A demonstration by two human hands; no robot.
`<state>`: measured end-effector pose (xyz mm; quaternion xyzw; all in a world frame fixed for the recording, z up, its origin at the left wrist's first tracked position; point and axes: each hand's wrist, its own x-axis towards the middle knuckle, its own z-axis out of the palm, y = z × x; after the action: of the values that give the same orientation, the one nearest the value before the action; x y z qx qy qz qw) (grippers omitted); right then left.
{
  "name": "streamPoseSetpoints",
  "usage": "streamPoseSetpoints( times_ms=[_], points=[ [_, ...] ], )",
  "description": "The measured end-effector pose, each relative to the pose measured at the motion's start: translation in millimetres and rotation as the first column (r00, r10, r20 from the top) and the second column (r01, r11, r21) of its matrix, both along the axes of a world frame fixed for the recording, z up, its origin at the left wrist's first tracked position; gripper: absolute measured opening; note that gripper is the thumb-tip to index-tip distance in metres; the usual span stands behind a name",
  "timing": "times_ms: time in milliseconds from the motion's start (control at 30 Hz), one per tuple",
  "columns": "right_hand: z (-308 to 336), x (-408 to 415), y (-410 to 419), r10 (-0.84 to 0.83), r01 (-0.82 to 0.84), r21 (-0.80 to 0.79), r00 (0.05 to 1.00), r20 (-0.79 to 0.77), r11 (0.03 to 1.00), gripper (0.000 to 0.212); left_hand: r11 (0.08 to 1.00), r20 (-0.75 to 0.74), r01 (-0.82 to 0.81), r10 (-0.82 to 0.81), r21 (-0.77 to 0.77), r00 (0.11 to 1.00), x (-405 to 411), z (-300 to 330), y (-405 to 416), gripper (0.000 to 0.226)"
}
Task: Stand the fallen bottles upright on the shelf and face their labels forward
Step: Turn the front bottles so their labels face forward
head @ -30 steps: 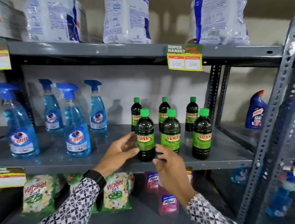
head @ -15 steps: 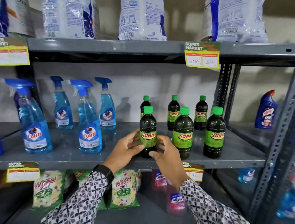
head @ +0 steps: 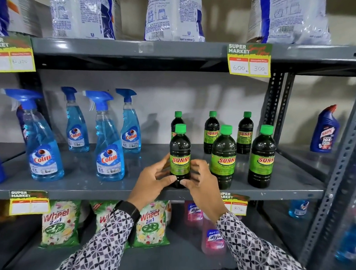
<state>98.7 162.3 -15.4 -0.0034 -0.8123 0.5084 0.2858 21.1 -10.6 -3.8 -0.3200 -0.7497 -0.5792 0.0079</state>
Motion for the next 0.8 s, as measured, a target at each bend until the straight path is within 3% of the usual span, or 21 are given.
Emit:
streamPoseSetpoints(
  times_ms=[133,267,333,400,500,567,800],
  points=[
    [-5.5,26.0,4.7,-0.031,0.033,0.045,0.998,-0.050,0.998,0.057,0.951,0.140,-0.157,0.123,0.267,0.982,21.1,3.5,-1.8,0.065],
    [-14.9,56.4,37.3,-0.285,0.322,0.081,0.911,-0.298,0.943,0.036,0.833,0.136,-0.363,0.338,0.417,0.931,71.0,2.9,12.9,0.031],
    [-15.9,60.7,59.6,-0.345,0.379,0.050,0.882,-0.321,0.924,0.041,0.880,0.066,-0.302,0.299,0.366,0.952,92.3,4.0,37.3,0.027],
    [-13.8,59.4,79.5,-0.333,0.355,0.052,0.911,-0.242,0.934,0.055,0.956,-0.028,-0.186,0.197,0.226,0.980,97.9,5.2,67.5,0.036],
    [-3.7,56.4,94.7,-0.192,0.193,0.012,0.978,-0.080,0.981,0.068,0.994,-0.066,-0.096,0.098,0.045,0.993,80.0,7.6,104.3,0.065],
    [-0.2,52.3,98.8,-0.119,0.120,0.008,0.991,-0.056,0.993,0.067,0.997,-0.048,-0.073,0.072,-0.019,0.996,63.5,9.3,117.9,0.072],
    [-2.9,46.8,113.2,-0.158,0.163,0.044,0.984,-0.086,0.986,0.067,0.999,-0.045,-0.001,0.003,0.049,0.999,51.2,7.9,138.4,0.062]
  ],
)
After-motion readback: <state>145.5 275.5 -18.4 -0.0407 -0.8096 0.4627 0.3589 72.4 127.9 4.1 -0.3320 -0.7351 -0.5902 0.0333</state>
